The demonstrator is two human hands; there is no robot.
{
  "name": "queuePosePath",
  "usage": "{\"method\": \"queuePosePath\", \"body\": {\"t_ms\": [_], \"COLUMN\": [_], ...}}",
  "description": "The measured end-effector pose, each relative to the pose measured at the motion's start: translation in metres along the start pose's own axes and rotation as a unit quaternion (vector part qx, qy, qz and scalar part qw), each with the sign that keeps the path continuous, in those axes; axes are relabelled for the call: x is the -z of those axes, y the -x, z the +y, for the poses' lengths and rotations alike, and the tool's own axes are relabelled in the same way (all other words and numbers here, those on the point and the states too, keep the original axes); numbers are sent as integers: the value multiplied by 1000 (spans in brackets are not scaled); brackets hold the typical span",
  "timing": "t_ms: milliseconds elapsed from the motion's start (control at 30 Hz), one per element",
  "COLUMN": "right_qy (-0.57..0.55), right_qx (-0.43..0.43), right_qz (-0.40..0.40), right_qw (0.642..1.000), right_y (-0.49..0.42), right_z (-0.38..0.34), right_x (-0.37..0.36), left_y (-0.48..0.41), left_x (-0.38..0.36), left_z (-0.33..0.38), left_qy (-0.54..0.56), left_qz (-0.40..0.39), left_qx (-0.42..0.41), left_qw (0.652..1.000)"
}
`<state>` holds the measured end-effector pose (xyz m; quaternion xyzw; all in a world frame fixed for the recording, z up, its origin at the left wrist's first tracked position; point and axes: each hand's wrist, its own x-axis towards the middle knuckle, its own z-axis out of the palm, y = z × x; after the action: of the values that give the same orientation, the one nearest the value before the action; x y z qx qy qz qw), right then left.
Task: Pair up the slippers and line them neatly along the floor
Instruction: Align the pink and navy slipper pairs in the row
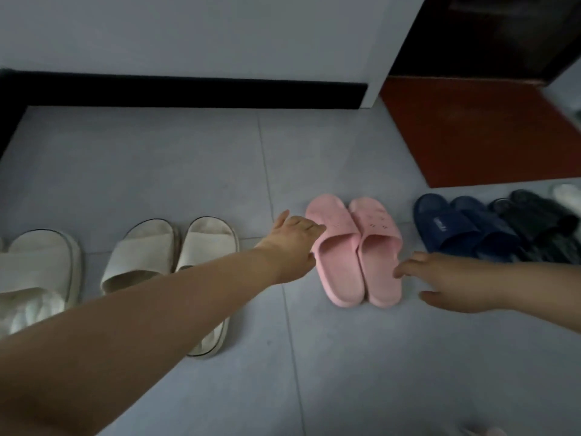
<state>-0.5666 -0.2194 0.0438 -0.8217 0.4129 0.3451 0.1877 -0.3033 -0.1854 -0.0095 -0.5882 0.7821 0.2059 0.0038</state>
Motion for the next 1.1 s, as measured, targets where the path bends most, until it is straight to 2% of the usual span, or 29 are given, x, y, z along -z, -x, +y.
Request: {"method": "queuePosePath", "body": {"t_ms": [67, 167, 267, 400, 500, 600, 700, 767, 867, 1033, 1100], "right_qy": [-11, -66, -147, -213, -242, -286, -291, -269, -248, -281, -293], "right_qx": [-24, -49, -83, -99, -83, -51, -114, -143, -123, -40, -21], "right_qz": [6, 58, 119, 110, 104, 120, 145, 144, 160, 184, 179], "right_qw": [1000, 995, 979, 966, 961, 949, 939, 942, 947, 941, 939], "right_y": [8, -10, -44, -77, -93, -109, -126, -131, -131, -128, -133], "right_z": [30, 60, 75, 86, 86, 76, 72, 72, 65, 28, 14], "right_x": [-3, -14, -26, -30, -27, -34, -39, -37, -34, -34, -34], "left_y": [-14, -30, -38, -50, -64, -75, -82, -85, -82, -46, -33], "left_x": [-4, -17, -32, -38, -38, -44, -50, -52, -56, -60, -60], "left_z": [14, 24, 23, 19, 18, 23, 30, 34, 31, 10, 0], "left_qy": [-9, -31, 3, 81, 118, 155, 165, 203, 255, 181, 188], "left_qz": [-15, -38, -32, -58, -71, -62, -32, 1, 50, 7, 7], "left_qx": [5, 28, 94, 197, 214, 213, 241, 287, 337, 349, 354], "left_qw": [1000, 998, 995, 975, 967, 963, 956, 936, 905, 919, 916]}}
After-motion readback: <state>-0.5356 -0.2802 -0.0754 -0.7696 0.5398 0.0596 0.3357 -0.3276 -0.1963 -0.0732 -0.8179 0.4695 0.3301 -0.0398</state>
